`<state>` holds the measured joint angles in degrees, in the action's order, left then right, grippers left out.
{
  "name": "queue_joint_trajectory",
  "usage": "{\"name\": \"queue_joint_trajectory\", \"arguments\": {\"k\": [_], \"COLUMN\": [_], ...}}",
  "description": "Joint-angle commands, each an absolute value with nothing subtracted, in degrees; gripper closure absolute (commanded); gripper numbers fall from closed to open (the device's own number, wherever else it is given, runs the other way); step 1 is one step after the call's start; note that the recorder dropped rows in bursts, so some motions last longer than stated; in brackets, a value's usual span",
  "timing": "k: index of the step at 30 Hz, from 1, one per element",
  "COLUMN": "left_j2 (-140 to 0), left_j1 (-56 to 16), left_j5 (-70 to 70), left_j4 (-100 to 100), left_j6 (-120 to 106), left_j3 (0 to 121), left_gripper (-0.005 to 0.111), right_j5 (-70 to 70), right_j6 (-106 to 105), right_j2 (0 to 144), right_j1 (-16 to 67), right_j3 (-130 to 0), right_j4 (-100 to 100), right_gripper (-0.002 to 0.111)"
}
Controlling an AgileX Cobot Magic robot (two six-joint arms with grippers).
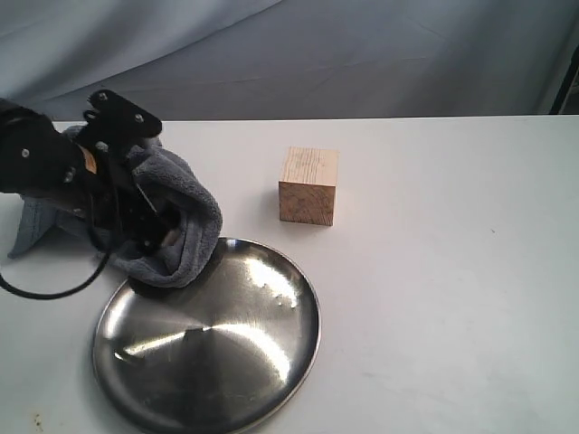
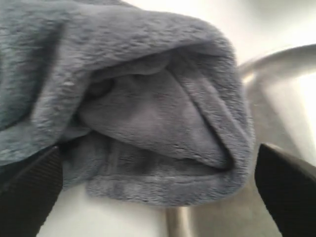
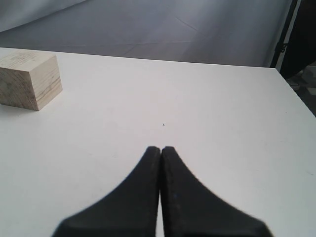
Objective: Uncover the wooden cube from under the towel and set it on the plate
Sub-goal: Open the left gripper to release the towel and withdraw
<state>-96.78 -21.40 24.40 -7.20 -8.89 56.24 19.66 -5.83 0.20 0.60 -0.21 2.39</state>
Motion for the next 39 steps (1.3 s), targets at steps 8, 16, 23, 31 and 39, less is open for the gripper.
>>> {"name": "queue_joint_trajectory", "arguments": {"k": [8, 16, 23, 31, 39], "left_j2": [-100.11, -106.96, -107.38, -107.38, -107.38], "left_j1": [-28.24, -28.24, -28.24, -28.24, -28.12], "left_j5": [24.02, 21.51, 17.82, 13.94, 5.42], "left_j4": [-3.46, -3.51, -4.0, -4.0, -6.69], "left_j6": [-8.94, -8.94, -9.06, -9.06, -9.06], "left_j3": [54.25, 54.25, 54.25, 54.25, 54.35], "left_gripper": [0.002, 0.002, 0.063, 0.107, 0.107], "right_j5": [19.58, 19.58, 19.58, 19.58, 19.58], "right_j6": [-5.71, -5.71, -5.71, -5.71, -5.71], "right_j2": [0.0, 0.0, 0.0, 0.0, 0.0], "right_j1": [0.71, 0.71, 0.71, 0.71, 0.71], "right_j3": [0.0, 0.0, 0.0, 0.0, 0.0], "right_j4": [2.55, 2.55, 2.55, 2.55, 2.55], "right_gripper": [0.108, 0.108, 0.108, 0.108, 0.108]}}
